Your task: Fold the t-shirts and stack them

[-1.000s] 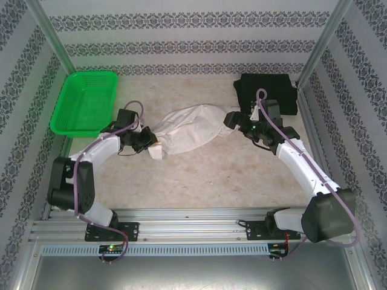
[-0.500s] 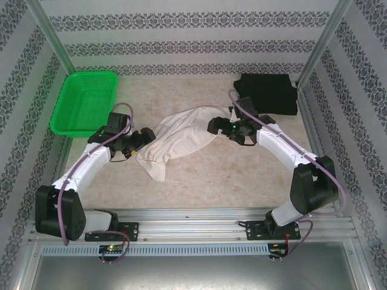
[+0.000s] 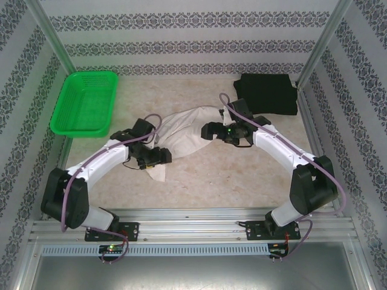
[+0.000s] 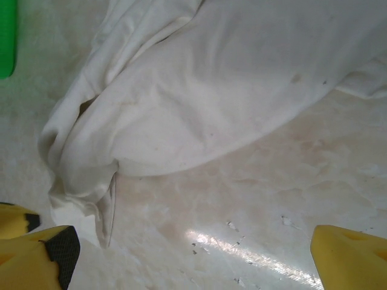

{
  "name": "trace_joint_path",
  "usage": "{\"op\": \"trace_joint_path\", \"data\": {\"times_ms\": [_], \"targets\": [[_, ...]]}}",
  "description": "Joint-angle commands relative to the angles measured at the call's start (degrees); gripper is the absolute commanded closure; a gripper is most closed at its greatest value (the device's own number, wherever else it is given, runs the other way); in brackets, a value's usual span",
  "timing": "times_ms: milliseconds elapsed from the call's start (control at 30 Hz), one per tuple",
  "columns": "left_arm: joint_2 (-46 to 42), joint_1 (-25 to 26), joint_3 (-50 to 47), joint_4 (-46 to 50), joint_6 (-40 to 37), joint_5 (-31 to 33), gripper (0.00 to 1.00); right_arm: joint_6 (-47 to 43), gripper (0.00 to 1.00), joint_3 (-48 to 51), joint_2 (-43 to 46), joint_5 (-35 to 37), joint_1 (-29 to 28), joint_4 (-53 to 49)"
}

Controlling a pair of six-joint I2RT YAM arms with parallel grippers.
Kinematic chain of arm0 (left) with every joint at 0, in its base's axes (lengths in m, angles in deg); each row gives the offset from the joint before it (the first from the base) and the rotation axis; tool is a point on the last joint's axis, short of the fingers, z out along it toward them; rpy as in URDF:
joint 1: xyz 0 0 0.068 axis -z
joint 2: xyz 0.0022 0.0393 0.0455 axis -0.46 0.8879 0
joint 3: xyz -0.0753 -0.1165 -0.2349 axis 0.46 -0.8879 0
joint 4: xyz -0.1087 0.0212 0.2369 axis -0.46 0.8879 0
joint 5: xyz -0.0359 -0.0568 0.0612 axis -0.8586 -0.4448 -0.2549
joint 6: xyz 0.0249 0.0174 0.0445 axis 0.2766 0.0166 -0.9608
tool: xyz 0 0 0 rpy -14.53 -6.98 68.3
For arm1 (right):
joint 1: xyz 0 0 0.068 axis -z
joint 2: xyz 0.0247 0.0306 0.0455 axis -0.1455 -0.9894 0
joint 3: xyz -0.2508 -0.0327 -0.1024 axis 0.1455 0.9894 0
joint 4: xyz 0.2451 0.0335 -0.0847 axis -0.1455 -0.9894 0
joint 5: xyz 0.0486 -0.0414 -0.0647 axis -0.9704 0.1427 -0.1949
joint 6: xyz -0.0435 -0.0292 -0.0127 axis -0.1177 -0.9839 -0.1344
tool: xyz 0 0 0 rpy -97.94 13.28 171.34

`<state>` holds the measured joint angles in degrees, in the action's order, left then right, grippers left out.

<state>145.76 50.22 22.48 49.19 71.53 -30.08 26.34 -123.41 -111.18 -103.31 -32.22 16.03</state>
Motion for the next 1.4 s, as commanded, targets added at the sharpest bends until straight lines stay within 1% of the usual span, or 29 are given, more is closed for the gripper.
{"op": "trace_joint_path", "data": {"times_ms": [0, 100, 200, 333, 433, 600, 800, 967, 1067, 1133, 1233, 1267, 1367], "targets": [[2.2, 2.4, 2.0, 4.4, -4.3, 3.8, 0.29, -2.7, 0.02, 0.2, 1.4, -2.8, -1.2, 0.1], [4.5, 5.0, 4.4, 5.1, -5.4, 6.5, 0.34, -1.6, 0.02, 1.5, 1.5, -2.7, -1.1, 0.7], [6.5, 6.8, 6.8, 6.5, -6.3, 11.8, 0.37, -1.1, 0.02, 2.7, 2.2, -2.6, -1.0, 1.5], [7.9, 7.4, 9.1, 7.5, -7.3, 15.3, 0.43, -1.5, 0.02, 3.5, 2.8, -2.6, -0.9, 1.1], [10.2, 8.5, 11.5, 10.5, -9.8, 18.1, 0.45, -1.5, 0.02, 4.9, 3.9, -2.4, -0.3, 1.4], [13.0, 9.5, 13.5, 11.2, -12.2, 18.5, 0.47, -0.9, 0.02, 7.3, 5.6, -3.1, 1.5, 2.5], [16.8, 11.3, 15.1, 12.9, -13.2, 21.6, 0.51, -0.9, 0.02, 8.9, 7.0, -3.6, 3.0, 2.8], [19.3, 13.0, 15.6, 14.2, -12.8, 24.9, 0.58, -0.9, 0.02, 9.5, 7.5, -3.9, 3.9, 3.1], [19.6, 12.9, 15.2, 14.0, -12.7, 26.5, 0.67, -0.7, 0.02, 10.0, 7.5, -4.3, 4.3, 3.7], [19.7, 13.1, 16.4, 14.7, -12.9, 28.1, 0.81, -0.8, 0.02, 10.1, 7.3, -4.5, 4.3, 3.8], [19.1, 13.0, 18.5, 15.4, -13.1, 29.5, 0.97, -0.8, 0.02, 10.2, 7.2, -4.5, 4.5, 4.2], [18.8, 13.0, 18.8, 15.5, -13.1, 30.2, 1.0, -0.8, 0.02, 10.3, 7.1, -4.5, 4.5, 4.3], [17.3, 13.1, 20.1, 16.5, -12.7, 31.4, 1.0, -0.7, 0.02, 10.3, 6.9, -4.6, 4.6, 4.6]]}}
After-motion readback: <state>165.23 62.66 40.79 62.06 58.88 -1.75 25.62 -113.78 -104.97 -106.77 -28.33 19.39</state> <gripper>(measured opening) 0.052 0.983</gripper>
